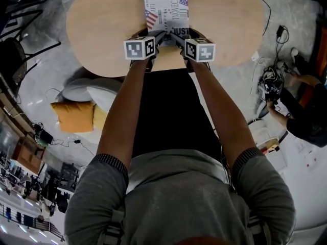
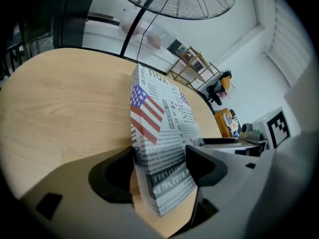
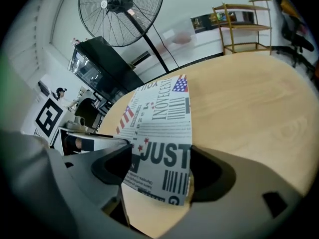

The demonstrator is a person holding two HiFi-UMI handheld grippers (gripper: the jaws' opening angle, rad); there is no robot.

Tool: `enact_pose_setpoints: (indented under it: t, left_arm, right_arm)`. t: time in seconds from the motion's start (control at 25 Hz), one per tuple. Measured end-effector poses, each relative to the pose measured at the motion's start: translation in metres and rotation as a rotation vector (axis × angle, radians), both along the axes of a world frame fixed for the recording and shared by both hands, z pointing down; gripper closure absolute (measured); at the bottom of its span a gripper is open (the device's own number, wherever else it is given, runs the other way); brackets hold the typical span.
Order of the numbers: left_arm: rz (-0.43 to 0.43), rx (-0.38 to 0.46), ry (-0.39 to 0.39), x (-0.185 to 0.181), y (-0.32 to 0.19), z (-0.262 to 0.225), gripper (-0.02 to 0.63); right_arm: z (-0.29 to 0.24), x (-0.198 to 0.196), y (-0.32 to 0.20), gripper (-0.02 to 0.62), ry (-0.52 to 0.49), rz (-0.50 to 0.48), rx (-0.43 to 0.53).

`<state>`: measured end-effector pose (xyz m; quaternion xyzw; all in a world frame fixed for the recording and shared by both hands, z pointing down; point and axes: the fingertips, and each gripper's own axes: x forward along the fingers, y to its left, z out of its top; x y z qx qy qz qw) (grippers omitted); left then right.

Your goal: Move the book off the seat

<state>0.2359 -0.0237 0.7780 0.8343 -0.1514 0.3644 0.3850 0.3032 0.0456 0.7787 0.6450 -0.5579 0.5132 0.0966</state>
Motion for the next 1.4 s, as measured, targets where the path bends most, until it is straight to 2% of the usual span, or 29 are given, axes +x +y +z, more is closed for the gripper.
enact_pose_setpoints:
  t: [0.16, 0.28, 0.36, 0.52, 0.64, 0.88, 1.12, 1.4]
  left_arm:
    - [-0.030, 0.037, 0.011, -0.005, -0.010, 0.004, 0.272]
    - [-0.015, 0.095, -0.028, -0.014, -0.016, -0.020, 0.272]
    - [-0.011, 0.122, -0.036, -0.020, -0.017, -0.035, 0.272]
    - [-0.013, 0.171, -0.026, -0.026, -0.010, -0.073, 0.272]
    - [-0.008, 0.204, -0.015, -0.028, -0.002, -0.109, 0.272]
    - [-0.018, 0.278, 0.051, -0.028, 0.014, -0.197, 0.272]
    - [-0.026, 0.348, 0.177, -0.023, 0.035, -0.293, 0.272]
    - [-0.016, 0.481, 0.307, -0.033, 0.056, -0.398, 0.272]
  right_arm:
    - [-0.002, 0.009, 0.003, 0.210, 0.004, 0.037, -0.006]
    - [-0.009, 0.016, 0.008, 0.213, 0.016, 0.036, 0.020]
    - [-0.017, 0.019, 0.009, 0.213, 0.050, 0.004, 0.045]
    - [-0.075, 0.021, 0.010, 0.213, 0.145, -0.087, 0.063]
    - [-0.112, 0.017, 0.013, 0.216, 0.160, -0.131, 0.102]
    - [-0.193, 0.010, 0.020, 0.218, 0.193, -0.206, 0.219]
    - [-0.282, -0.008, 0.034, 0.218, 0.289, -0.332, 0.334]
    - [-0.384, -0.036, 0.047, 0.229, 0.240, -0.374, 0.502]
